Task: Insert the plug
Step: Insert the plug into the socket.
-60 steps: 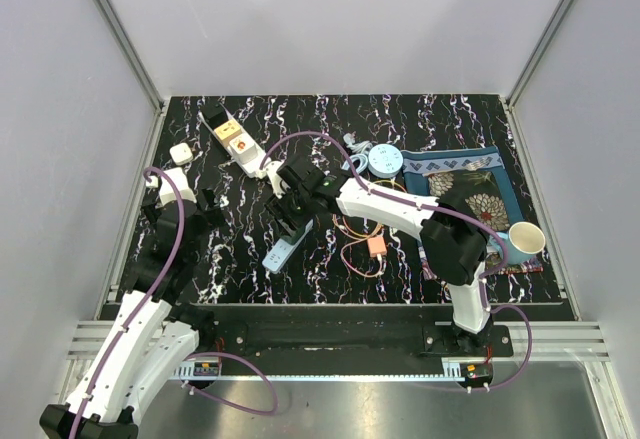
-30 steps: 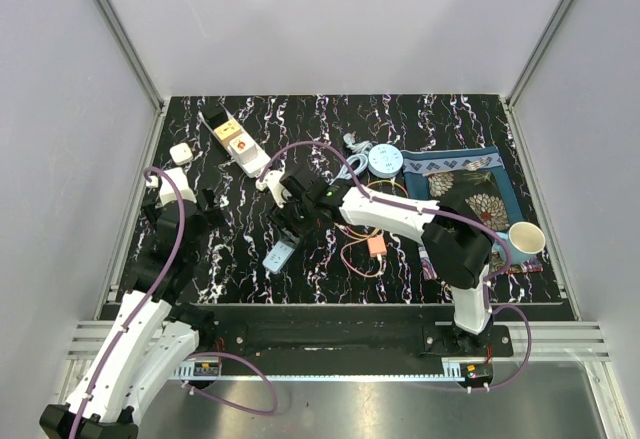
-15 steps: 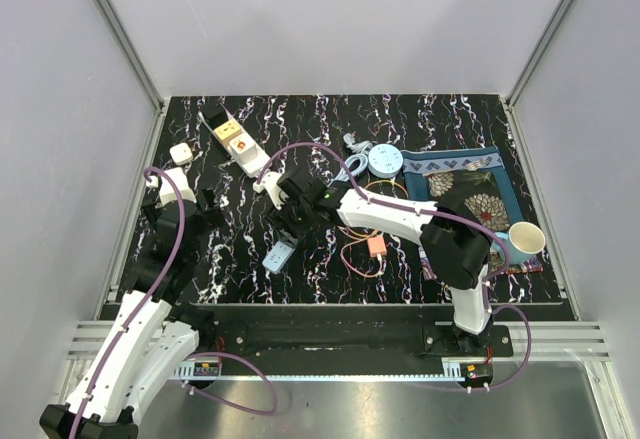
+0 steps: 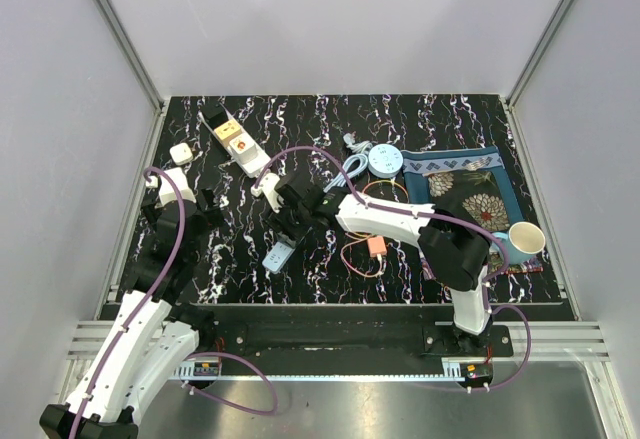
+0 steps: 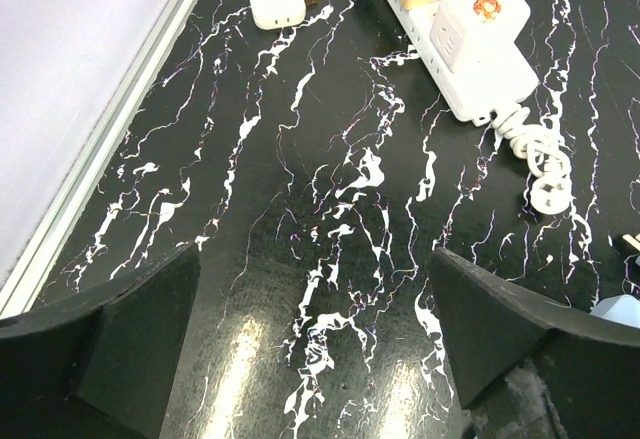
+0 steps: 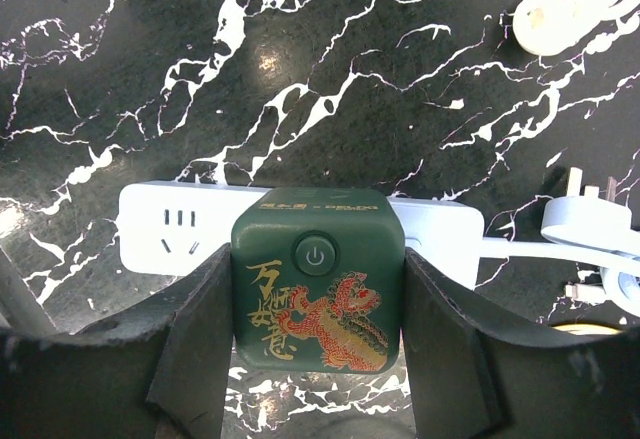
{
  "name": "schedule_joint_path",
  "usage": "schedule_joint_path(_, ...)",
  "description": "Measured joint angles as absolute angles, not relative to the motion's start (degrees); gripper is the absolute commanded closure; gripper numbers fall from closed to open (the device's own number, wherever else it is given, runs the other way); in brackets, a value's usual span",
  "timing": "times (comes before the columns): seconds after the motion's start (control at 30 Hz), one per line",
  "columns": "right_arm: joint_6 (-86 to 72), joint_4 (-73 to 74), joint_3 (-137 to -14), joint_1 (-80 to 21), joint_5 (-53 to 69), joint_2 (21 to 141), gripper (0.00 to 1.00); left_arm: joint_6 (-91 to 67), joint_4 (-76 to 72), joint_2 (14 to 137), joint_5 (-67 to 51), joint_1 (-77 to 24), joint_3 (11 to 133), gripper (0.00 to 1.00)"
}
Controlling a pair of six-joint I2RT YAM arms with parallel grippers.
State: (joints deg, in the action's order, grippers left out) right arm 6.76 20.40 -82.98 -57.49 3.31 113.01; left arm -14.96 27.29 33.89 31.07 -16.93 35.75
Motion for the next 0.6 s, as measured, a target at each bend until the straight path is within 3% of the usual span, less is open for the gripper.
schedule_joint_path(0.37, 6.6, 18.0, -81.7, -57.7, 2.7, 113.4, 1.0, -14.9, 27.3, 33.9, 31.8, -16.9, 35.7, 0.01)
schedule_joint_path(0.4, 6.6, 18.0, -81.7, -57.7, 2.7, 113.3, 0.96, -14.9, 27.3, 33.9, 31.8, -16.9, 35.7, 0.01)
schedule_joint_path(0.43, 6.6, 18.0, -81.7, -57.7, 2.7, 112.9, 0.76, -14.9, 27.3, 33.9, 31.8, -16.9, 35.7, 0.01)
schedule_joint_path(0.47, 6.6, 18.0, -82.0, -57.7, 2.7, 112.7, 0.68, -14.9, 27.3, 33.9, 31.8, -16.9, 35.7, 0.01)
schedule_joint_path(0.6, 6.4, 19.4, -83.2, -57.7, 2.7, 112.6, 0.46, -14.9, 27.3, 33.9, 31.8, -16.9, 35.7, 0.01)
